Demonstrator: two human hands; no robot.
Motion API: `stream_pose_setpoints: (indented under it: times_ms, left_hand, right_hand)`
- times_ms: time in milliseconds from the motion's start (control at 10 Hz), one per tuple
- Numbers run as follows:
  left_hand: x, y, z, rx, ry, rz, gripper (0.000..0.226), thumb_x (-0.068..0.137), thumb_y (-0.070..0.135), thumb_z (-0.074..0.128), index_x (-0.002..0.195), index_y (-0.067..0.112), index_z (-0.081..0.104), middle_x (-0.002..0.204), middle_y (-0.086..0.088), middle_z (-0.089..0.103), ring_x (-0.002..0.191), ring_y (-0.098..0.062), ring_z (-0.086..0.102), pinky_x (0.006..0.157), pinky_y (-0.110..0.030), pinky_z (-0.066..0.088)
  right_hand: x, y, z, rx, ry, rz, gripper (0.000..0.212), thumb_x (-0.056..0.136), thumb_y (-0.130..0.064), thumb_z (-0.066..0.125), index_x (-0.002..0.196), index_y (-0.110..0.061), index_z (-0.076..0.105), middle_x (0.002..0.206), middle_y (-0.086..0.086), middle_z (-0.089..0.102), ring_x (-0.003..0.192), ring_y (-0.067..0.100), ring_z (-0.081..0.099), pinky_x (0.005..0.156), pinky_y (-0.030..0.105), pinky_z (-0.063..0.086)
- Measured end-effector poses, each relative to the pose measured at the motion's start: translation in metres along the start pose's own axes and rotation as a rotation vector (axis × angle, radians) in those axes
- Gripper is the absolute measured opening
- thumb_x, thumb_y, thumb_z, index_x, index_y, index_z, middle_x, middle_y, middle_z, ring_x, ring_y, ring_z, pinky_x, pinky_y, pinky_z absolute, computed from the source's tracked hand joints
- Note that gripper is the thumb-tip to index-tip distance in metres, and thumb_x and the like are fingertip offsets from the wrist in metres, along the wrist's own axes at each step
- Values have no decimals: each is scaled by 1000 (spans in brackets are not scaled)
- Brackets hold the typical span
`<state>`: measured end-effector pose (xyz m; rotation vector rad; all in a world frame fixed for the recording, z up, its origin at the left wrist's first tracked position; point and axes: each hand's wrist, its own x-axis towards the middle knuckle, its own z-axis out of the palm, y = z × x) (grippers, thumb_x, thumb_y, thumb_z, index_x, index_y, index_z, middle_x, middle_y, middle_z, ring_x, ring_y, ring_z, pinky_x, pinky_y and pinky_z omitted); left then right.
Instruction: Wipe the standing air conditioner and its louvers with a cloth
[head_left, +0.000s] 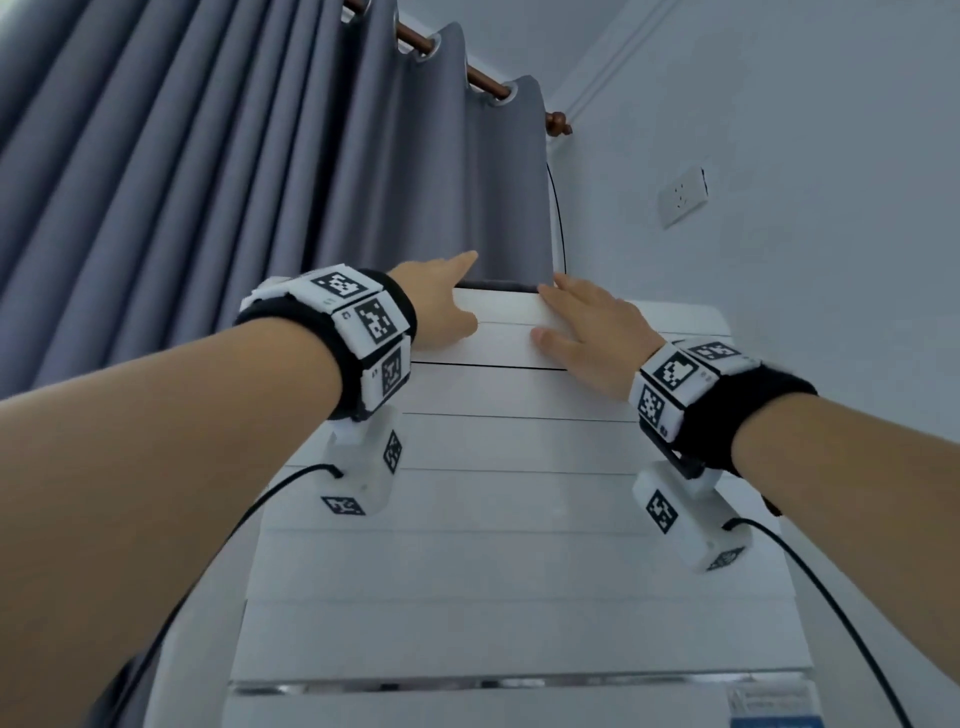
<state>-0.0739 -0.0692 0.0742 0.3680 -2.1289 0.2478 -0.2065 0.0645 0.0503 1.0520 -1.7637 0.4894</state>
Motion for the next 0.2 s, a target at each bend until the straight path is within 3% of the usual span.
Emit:
stream_pose_setpoints:
  times_ms: [100,200]
  left_hand:
    - [-20,3,4,-15,76,124,70,88,25,49,148,30,12,158,-2,14,144,-20,14,116,-36,18]
    - [-47,12,14,-183,174,206,63,87,22,51,144,34,27,156,4,19,143,-15,17,113,-29,16]
  right_hand:
    - [-31,-6,9,122,228,-79,42,95,-24,43,135,-10,40,151,5,27,140,20,18,114,36,16]
    - [-61,-13,13,302,281,-105,34,92,-13,47,127,-8,49,144,5,38,134,19,27,109,20,15]
